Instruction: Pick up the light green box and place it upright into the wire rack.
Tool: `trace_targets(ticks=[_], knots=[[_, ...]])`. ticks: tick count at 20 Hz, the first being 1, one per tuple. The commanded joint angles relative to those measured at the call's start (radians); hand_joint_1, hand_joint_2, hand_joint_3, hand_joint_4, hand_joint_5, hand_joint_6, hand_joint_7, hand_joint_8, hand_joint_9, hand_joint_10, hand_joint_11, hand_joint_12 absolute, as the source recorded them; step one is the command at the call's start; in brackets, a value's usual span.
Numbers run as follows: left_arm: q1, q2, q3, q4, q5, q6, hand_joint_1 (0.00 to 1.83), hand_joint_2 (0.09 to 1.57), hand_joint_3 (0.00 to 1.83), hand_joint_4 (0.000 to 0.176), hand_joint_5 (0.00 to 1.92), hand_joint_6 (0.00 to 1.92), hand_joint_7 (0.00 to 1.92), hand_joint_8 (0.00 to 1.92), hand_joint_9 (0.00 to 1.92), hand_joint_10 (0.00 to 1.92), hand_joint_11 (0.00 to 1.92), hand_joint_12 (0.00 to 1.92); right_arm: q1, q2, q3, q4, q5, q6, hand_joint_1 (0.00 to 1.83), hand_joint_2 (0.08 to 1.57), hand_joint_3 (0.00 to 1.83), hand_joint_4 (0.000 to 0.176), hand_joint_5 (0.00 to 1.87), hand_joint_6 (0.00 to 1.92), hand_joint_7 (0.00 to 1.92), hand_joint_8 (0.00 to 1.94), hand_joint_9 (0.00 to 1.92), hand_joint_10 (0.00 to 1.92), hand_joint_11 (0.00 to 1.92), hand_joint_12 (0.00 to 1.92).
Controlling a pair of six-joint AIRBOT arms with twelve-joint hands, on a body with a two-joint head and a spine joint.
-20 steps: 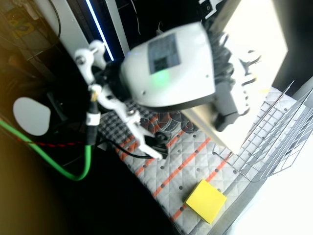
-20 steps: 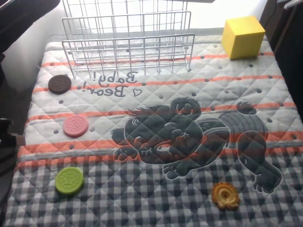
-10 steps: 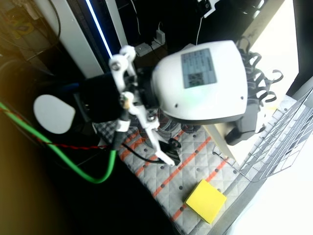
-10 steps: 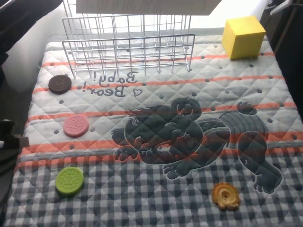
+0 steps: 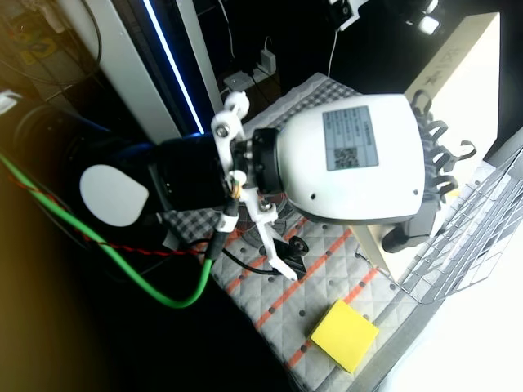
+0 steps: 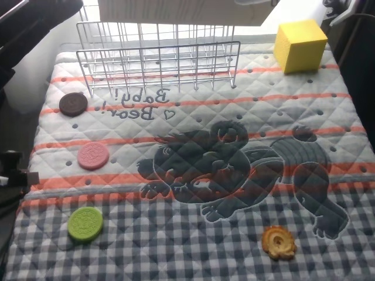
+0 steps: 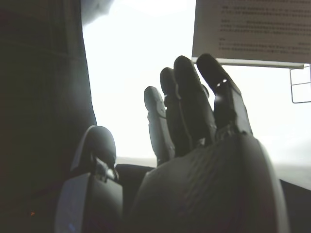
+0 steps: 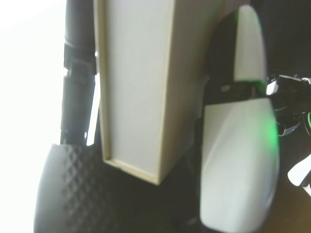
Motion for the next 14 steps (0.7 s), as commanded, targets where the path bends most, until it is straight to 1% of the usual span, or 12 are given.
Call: trace_targets(ticks=[1,2,3,5,6,7,8,9,11,12,13,14], knots=[[-0.016,-0.004,0.006,-0.013,-0.118,-0.007,0.43,1.16,0.0,0.095,0.58,0.0,0.55,0.0,0.52,0.0,0.0,1.0,0.005,0.009,-0.001,0.04,0.087,0.002,1.19,1.1,0.0,0.0,0.99,0.92,1.33,0.28,1.62,0.01,1.39,0.59],[-0.016,-0.004,0.005,-0.013,-0.118,-0.007,0.43,1.16,0.0,0.095,0.58,0.0,0.55,0.0,0.52,0.0,0.0,1.0,0.005,0.015,-0.008,0.04,0.088,0.002,1.19,1.1,0.0,0.0,0.99,0.92,1.33,0.28,1.62,0.01,1.39,0.59],[-0.016,-0.004,0.005,-0.013,-0.118,-0.007,0.42,1.16,0.0,0.093,0.57,0.0,0.53,0.0,0.51,0.0,0.0,0.98,0.006,0.023,-0.017,0.041,0.095,0.002,1.16,1.12,0.0,0.0,0.98,0.97,1.42,0.06,1.62,0.01,1.38,0.63],[-0.016,-0.005,0.005,-0.014,-0.117,-0.007,0.42,1.16,0.0,0.093,0.58,0.0,0.55,0.0,0.53,0.01,0.0,1.01,0.006,0.031,-0.026,0.041,0.105,0.002,1.17,1.1,0.0,0.0,1.01,0.91,1.45,0.02,1.62,0.0,1.35,0.65],[-0.016,-0.005,0.005,-0.014,-0.116,-0.007,0.43,1.16,0.0,0.105,0.58,0.0,0.54,0.0,0.52,0.0,0.0,0.99,0.001,0.031,-0.028,0.041,0.108,0.002,1.17,1.1,0.0,0.0,1.01,0.92,1.44,0.01,1.62,0.0,1.38,0.64],[-0.016,-0.005,0.004,-0.014,-0.117,-0.007,0.43,1.16,0.0,0.106,0.59,0.0,0.55,0.0,0.53,0.01,0.0,1.0,-0.012,0.027,-0.029,0.05,0.112,0.002,1.16,1.11,0.0,0.0,0.99,0.95,1.43,0.0,1.61,0.0,1.39,0.61],[-0.016,-0.005,0.003,-0.014,-0.117,-0.007,0.42,1.16,0.0,0.1,0.59,0.0,0.55,0.0,0.54,0.01,0.0,1.0,-0.023,0.025,-0.03,0.059,0.116,0.002,1.27,1.06,0.0,0.0,1.01,0.82,1.36,0.39,1.6,0.0,1.45,0.48],[-0.016,-0.006,0.003,-0.014,-0.117,-0.007,0.41,1.16,0.0,0.109,0.58,0.0,0.54,0.0,0.53,0.0,0.0,1.0,-0.033,0.024,-0.031,0.069,0.121,0.002,1.29,1.04,0.0,0.0,1.0,0.81,1.35,0.46,1.6,0.01,1.46,0.45],[-0.016,-0.008,0.004,-0.014,-0.116,-0.007,0.4,1.15,0.0,0.113,0.58,0.0,0.54,0.0,0.54,0.0,0.0,0.98,-0.055,0.021,-0.031,0.093,0.134,0.002,1.29,1.04,0.0,0.0,1.01,0.81,1.34,0.48,1.61,0.01,1.48,0.44],[-0.016,-0.009,0.004,-0.014,-0.116,-0.007,0.41,1.16,0.0,0.109,0.58,0.0,0.54,0.0,0.54,0.0,0.0,0.98,-0.064,0.018,-0.029,0.102,0.136,0.002,1.29,1.04,0.0,0.0,1.0,0.82,1.35,0.48,1.62,0.01,1.49,0.45],[-0.016,-0.009,0.004,-0.014,-0.116,-0.007,0.41,1.15,0.0,0.111,0.58,0.0,0.54,0.0,0.53,0.0,0.0,0.98,-0.07,0.014,-0.026,0.108,0.136,0.002,1.19,1.09,0.0,0.0,1.0,0.91,1.34,0.25,1.62,0.01,1.49,0.44],[-0.016,-0.009,0.004,-0.014,-0.115,-0.007,0.42,1.16,0.0,0.105,0.58,0.0,0.53,0.0,0.53,0.0,0.0,0.98,-0.077,0.008,-0.019,0.113,0.136,0.002,1.17,1.1,0.0,0.0,1.01,0.91,1.38,0.11,1.62,0.01,1.5,0.45]])
